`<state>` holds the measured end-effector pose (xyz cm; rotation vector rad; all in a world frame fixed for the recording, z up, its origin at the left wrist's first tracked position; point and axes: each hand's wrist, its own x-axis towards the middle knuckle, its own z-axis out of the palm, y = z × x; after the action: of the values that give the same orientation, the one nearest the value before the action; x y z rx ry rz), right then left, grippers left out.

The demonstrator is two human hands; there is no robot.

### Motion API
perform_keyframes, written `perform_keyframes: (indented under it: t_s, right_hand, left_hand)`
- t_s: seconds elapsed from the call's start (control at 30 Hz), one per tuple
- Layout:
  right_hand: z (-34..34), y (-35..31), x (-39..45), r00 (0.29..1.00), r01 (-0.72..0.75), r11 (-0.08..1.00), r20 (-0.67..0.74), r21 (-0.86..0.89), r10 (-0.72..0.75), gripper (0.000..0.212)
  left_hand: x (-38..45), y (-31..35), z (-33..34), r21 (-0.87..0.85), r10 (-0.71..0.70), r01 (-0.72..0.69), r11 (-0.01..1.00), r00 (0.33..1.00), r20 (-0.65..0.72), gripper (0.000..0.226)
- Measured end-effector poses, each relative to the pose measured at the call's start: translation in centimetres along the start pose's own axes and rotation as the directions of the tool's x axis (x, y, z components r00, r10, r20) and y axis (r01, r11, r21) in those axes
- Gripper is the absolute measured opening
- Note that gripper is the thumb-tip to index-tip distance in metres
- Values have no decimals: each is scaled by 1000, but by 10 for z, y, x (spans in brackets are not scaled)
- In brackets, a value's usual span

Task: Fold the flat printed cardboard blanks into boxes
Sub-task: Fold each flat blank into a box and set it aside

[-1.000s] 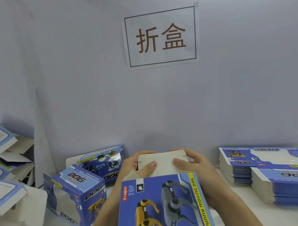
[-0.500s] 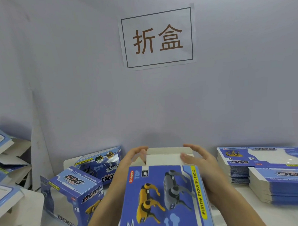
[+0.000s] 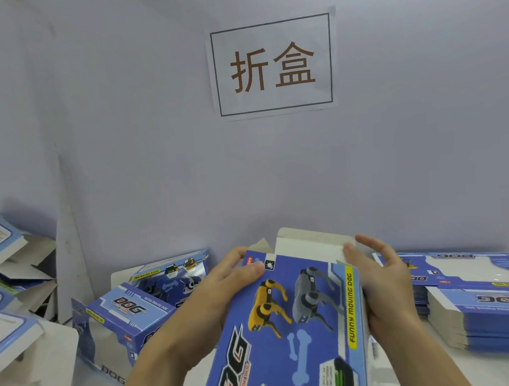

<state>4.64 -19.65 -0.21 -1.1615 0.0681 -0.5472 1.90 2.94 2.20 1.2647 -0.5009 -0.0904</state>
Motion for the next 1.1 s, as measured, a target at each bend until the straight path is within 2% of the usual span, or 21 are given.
perform_keyframes:
  t_s: [0.03, 0.07, 0.1, 0.13, 0.2, 0.3, 0.37, 0.53, 0.7, 0.87, 1.0, 1.1]
  right_hand:
    - [0, 0, 1, 1000, -9, 1000, 7, -3, 9, 20]
    - [1, -1, 1, 999, -23, 1000, 35, -7, 23, 19]
    - [3, -4, 1, 996, -33, 999, 85, -18, 35, 18]
    - [6, -7, 1, 987, -34, 999, 155, -38, 39, 17]
    - [10, -15, -2, 947, 2, 993, 319, -114, 34, 24]
    - [16, -24, -13, 840, 156, 972, 542, -174, -37, 47]
    - [22, -24, -20, 790, 271, 948, 601, -169, -118, 48]
    - [24, -23, -27, 782, 329, 938, 588, -110, -206, 67]
    - [27, -33, -29, 790, 421, 905, 512, -55, -336, 69]
    - [25, -31, -29, 755, 433, 901, 532, 36, -384, 67]
    - [24, -21, -28, 727, 469, 883, 568, 0, -386, 60]
    - [22, -16, -26, 723, 434, 901, 599, -7, -344, 48]
  left_hand:
    - [1, 3, 3, 5, -51, 51, 999, 999, 15, 12]
    - [9, 0, 2, 134, -48, 55, 989, 998, -51, 7]
    - [13, 0, 3, 188, -6, 23, 982, 996, -89, 13]
    - [15, -1, 4, 140, 9, 11, 990, 990, -142, 28]
    - [8, 1, 1, 74, 128, -117, 990, 979, -156, 47]
    - [12, 2, 0, 51, 253, -248, 967, 931, -263, 44]
    - [11, 2, 3, 54, 301, -298, 953, 915, -269, 43]
    - [9, -3, 7, 94, 396, -385, 918, 893, -212, 40]
    - [6, 4, 15, 158, 482, -460, 874, 862, -155, 47]
    - [3, 7, 20, 148, 525, -514, 845, 850, -43, 42]
    - [5, -6, 22, 129, 477, -465, 876, 874, -93, 43]
    - [10, -16, 27, 218, 522, -482, 849, 831, -194, 36]
